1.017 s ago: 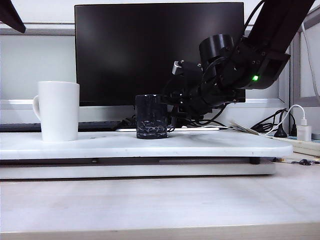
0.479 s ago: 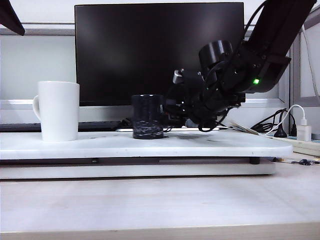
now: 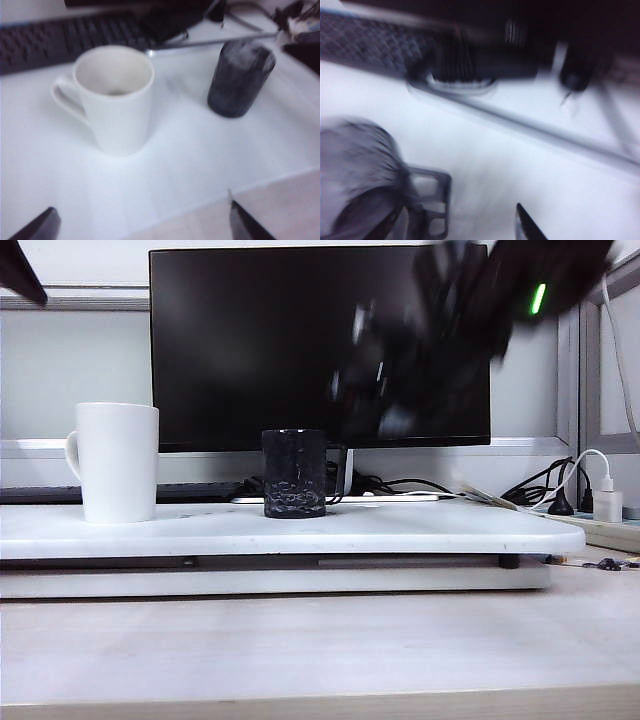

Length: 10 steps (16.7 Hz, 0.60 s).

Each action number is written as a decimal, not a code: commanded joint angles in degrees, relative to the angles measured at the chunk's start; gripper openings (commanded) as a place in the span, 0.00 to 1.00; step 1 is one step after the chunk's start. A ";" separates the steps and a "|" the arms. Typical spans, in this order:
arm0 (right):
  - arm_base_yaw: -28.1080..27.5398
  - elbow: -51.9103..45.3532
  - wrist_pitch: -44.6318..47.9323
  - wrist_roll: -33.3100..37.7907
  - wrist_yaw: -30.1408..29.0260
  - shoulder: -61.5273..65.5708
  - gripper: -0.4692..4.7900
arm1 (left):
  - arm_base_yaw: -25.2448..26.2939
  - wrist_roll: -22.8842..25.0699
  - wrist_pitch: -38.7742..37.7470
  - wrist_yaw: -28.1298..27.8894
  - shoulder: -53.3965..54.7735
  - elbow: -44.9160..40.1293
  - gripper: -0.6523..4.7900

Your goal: Carefully pick up the black cup and pour some water from the black cup into the white cup.

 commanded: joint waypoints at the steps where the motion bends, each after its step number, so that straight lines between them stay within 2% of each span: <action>1: 0.04 0.13 -10.58 -2.27 -0.20 -10.27 0.61 | 0.04 0.28 4.79 -0.35 -5.22 0.92 1.00; 5: 0.04 0.13 -24.28 -3.98 0.31 -34.47 0.61 | 0.04 0.46 -2.10 -1.20 -23.06 2.05 1.00; 7: 0.04 0.11 -34.95 -4.48 2.82 -45.44 0.60 | 0.04 0.48 -6.01 -1.25 -32.74 2.05 1.00; 8: 0.04 -0.31 -43.06 -5.35 4.48 -56.33 0.60 | 0.04 0.48 -7.82 -1.22 -41.48 1.97 1.00; 10: 0.02 -3.08 -46.90 -5.03 4.87 -67.67 0.60 | 0.02 -0.66 -14.86 -0.33 -39.98 5.92 1.00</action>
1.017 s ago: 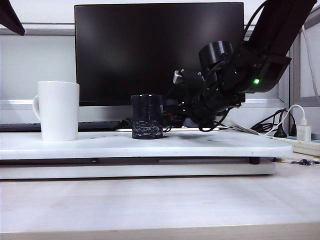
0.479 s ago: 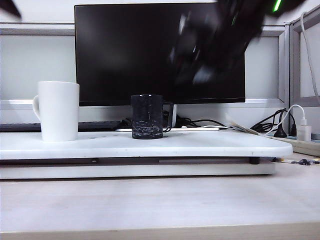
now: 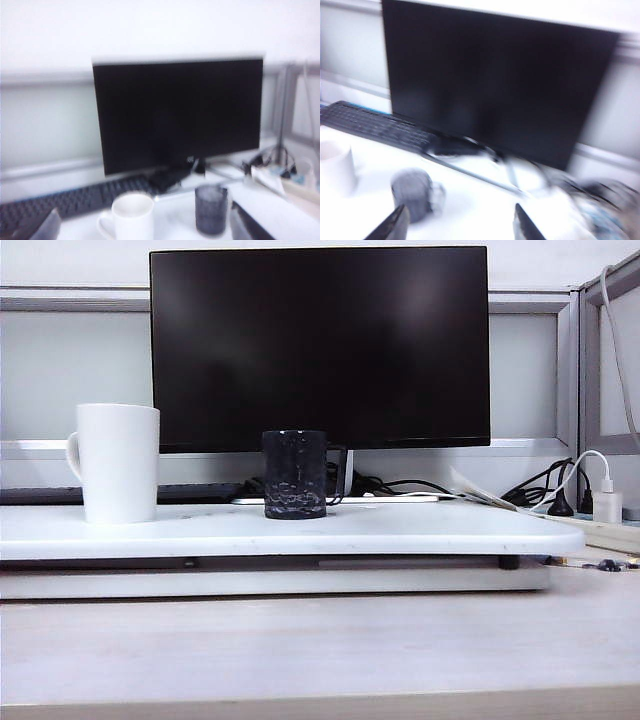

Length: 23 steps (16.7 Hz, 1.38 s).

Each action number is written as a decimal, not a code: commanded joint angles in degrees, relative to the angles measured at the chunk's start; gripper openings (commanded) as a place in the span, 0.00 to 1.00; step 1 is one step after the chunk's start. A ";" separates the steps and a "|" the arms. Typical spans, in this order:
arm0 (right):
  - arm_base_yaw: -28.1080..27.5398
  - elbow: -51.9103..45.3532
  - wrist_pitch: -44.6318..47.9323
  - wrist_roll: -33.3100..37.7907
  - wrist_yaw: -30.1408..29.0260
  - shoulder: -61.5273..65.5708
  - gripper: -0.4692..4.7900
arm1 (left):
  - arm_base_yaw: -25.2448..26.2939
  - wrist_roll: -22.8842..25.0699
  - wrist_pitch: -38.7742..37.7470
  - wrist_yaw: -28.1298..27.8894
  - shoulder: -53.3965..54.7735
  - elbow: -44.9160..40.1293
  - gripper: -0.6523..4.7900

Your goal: Carefully pick up the black cup and pour some water from the black cup into the white cup.

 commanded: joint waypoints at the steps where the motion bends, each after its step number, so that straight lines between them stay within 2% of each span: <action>1: 0.46 -6.34 -8.44 0.61 0.28 -19.67 0.58 | 0.33 -2.36 -9.84 3.37 1.25 3.45 1.00; 2: 0.22 -10.27 -11.80 2.84 0.37 -26.91 0.59 | 0.35 -2.36 -12.15 4.20 1.18 2.62 1.00; 3: 0.09 -19.15 -13.92 5.81 0.42 -37.97 0.59 | 0.39 -2.38 -15.15 3.96 0.98 0.26 1.00; 5: 0.42 -29.11 -8.68 8.48 -1.36 -44.04 0.59 | 0.48 -2.40 -13.53 3.80 1.01 -4.42 1.00; 7: 0.11 -34.21 -4.17 13.20 -4.55 -40.50 0.59 | 0.52 -3.43 -9.40 3.85 0.79 -10.16 1.00; 8: 0.20 -37.55 2.34 14.58 -7.63 -37.97 0.59 | 0.50 -4.46 -6.23 3.76 1.38 -13.40 1.00; 10: 0.35 -46.77 21.03 14.71 -8.79 -30.58 0.59 | 0.48 -9.51 1.18 4.24 1.33 -21.33 1.00; 12: 0.37 -52.33 28.50 14.73 -8.74 -25.07 0.59 | 0.50 -11.96 2.97 4.20 1.22 -26.23 1.00; 15: 0.39 -57.35 29.29 14.69 -8.76 -20.13 0.58 | 0.46 -13.03 8.07 2.99 1.22 -32.22 1.00; 17: 0.31 -60.67 30.36 14.69 -7.45 -19.41 0.54 | 0.46 -14.14 11.21 1.92 1.20 -35.76 1.00; 19: 0.31 -64.11 31.78 14.71 -7.15 -19.41 0.54 | 0.46 -14.36 11.67 1.20 1.20 -38.23 1.00; 21: 0.31 -66.86 31.30 14.69 -3.82 -19.47 0.54 | 0.48 -14.27 11.76 1.16 1.18 -40.41 1.00; 22: 0.20 -66.82 29.73 14.64 1.33 -19.45 0.34 | 0.52 -12.61 12.70 -0.24 1.20 -40.72 0.77; 23: 0.11 -66.82 29.94 14.60 5.40 -19.45 0.20 | 0.52 -10.75 14.43 -1.66 1.18 -40.89 0.52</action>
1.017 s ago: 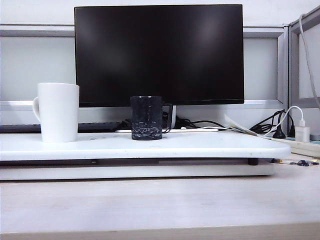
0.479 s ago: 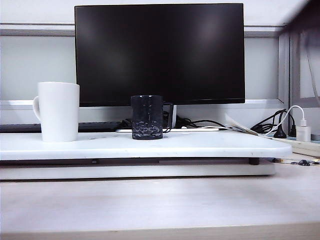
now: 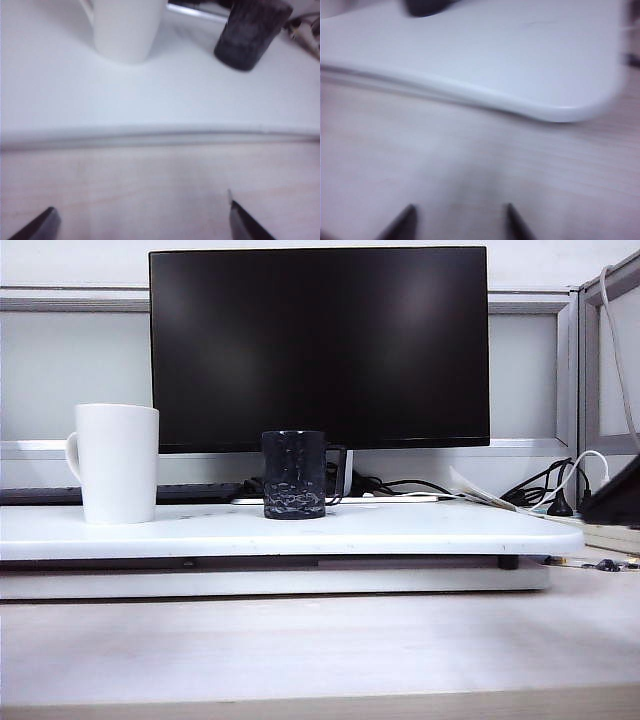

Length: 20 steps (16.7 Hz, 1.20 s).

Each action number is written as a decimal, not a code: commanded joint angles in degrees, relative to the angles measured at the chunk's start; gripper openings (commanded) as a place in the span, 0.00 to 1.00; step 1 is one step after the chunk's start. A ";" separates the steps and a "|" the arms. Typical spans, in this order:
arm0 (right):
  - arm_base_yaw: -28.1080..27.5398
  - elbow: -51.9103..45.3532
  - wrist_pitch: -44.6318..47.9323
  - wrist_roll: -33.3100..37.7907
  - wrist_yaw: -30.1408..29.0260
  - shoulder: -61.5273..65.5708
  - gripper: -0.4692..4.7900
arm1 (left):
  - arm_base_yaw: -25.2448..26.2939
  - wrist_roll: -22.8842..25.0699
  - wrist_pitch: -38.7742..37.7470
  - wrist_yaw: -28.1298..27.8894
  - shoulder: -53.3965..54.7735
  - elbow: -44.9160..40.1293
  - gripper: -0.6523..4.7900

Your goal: Carefully pick up the black cup and pour some water from the black cup into the white cup.

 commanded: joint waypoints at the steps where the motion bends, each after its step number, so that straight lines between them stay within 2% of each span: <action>1: -0.66 -0.42 1.73 -0.66 13.77 -0.15 0.09 | 0.00 6.43 4.42 -5.51 -0.02 -0.98 0.11; 3: -2.69 -0.39 3.32 -3.45 14.69 -0.11 0.09 | 0.00 8.79 6.14 -10.34 -0.07 -1.60 0.11; 5: -6.43 -0.39 3.63 -4.68 11.93 -0.15 0.09 | 0.00 8.46 5.99 -14.49 -0.07 -1.75 0.11; 7: -11.15 -0.39 3.80 -4.33 4.66 -0.17 0.09 | 0.00 8.39 6.03 -14.88 -0.07 -1.75 0.11; 8: -12.61 -0.39 3.72 -4.24 2.95 -0.22 0.09 | -0.02 8.35 6.05 -14.82 -0.07 -1.75 0.11; 9: -13.75 -0.39 3.72 -4.15 2.99 -0.22 0.16 | -0.02 8.39 6.03 -14.75 -0.07 -1.75 0.11; 10: -14.45 -0.39 3.69 -4.02 3.17 -0.22 0.19 | -0.02 8.39 6.03 -14.73 -0.07 -1.75 0.11; 17: -15.12 -0.39 3.50 -4.04 3.32 -0.35 0.19 | -0.02 8.39 6.03 -14.84 -0.11 -1.77 0.11; 20: -14.64 -0.39 -1.73 -4.04 3.13 -9.27 0.19 | 1.84 8.41 5.55 -14.60 -1.36 -1.90 0.11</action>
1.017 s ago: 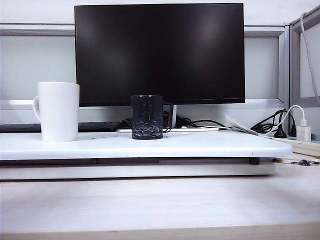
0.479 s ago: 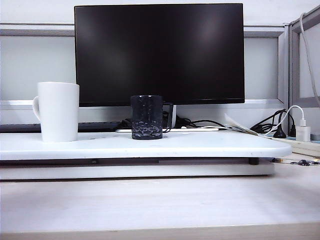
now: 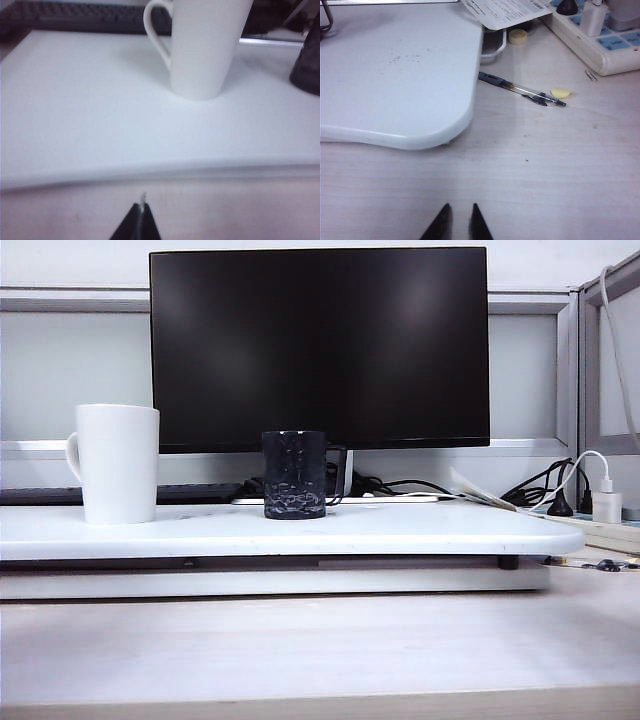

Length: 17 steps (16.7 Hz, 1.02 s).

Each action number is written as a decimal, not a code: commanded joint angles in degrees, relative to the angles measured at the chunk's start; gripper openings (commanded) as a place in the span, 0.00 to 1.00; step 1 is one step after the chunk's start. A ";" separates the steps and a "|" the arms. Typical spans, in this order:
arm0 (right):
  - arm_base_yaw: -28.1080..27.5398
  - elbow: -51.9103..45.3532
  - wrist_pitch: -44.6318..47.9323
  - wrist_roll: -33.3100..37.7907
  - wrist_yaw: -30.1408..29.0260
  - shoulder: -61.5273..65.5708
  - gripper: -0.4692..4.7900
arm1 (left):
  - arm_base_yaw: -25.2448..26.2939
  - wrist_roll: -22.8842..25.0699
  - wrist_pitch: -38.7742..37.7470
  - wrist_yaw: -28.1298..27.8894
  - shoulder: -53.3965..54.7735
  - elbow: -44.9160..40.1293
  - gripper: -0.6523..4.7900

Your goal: Carefully pick up the black cup and pour some water from the black cup into the white cup.

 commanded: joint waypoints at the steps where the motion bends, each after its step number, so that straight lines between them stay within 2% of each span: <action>1: -0.09 -0.39 -3.61 0.04 -0.26 -9.44 0.19 | 2.89 0.24 0.26 -0.20 0.00 -0.17 0.11; 4: -1.16 -0.39 -4.98 0.04 -0.28 -20.44 0.19 | 7.43 0.26 0.48 -0.22 0.00 -0.59 0.11; 6: -2.01 -0.35 -1.14 0.04 -0.15 -21.51 0.19 | 9.14 0.22 0.79 -0.15 0.00 -0.66 0.11; 17: -2.14 -0.37 -1.68 0.04 -0.13 -21.55 0.19 | 9.14 0.24 0.76 -0.39 0.00 -0.66 0.11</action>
